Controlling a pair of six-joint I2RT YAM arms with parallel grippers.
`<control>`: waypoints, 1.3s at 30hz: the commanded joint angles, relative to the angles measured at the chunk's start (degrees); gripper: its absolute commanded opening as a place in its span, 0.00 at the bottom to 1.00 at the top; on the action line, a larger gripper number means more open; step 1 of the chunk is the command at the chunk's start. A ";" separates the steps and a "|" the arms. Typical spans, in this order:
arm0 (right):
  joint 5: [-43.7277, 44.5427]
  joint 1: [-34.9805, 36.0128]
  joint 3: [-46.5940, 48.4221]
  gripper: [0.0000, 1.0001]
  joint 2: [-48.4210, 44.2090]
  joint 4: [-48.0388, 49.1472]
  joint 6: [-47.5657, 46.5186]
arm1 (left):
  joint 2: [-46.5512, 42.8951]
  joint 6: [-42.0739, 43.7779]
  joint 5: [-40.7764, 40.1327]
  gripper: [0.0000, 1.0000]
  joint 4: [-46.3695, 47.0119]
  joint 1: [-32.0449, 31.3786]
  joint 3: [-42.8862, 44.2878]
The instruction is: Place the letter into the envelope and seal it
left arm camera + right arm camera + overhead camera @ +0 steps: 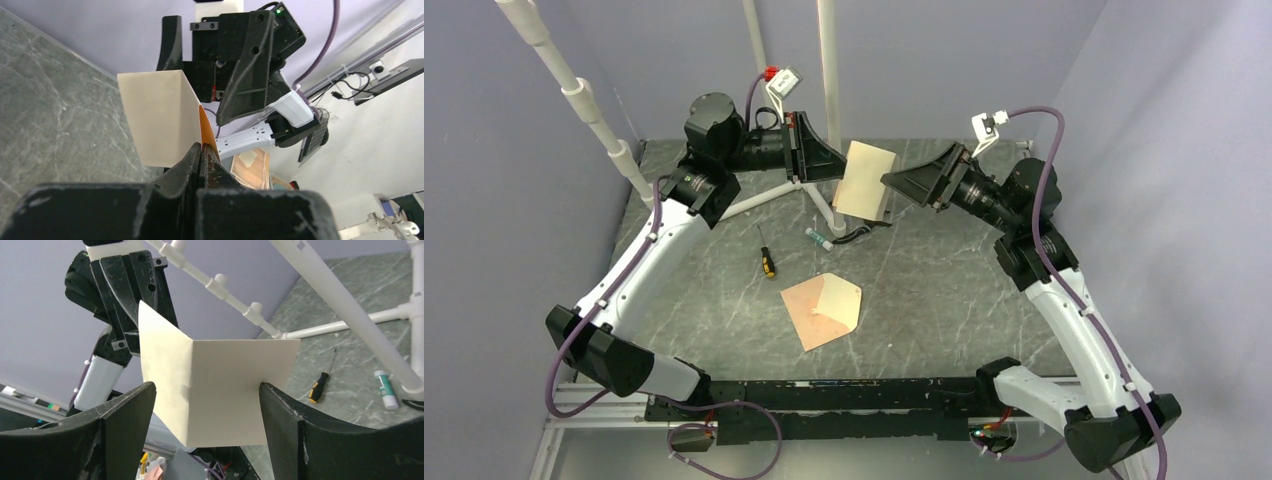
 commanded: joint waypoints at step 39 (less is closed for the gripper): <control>4.65 4.46 -2.05 0.00 5.35 36.92 16.26 | -11.12 0.58 -12.71 0.93 3.75 -0.07 -7.32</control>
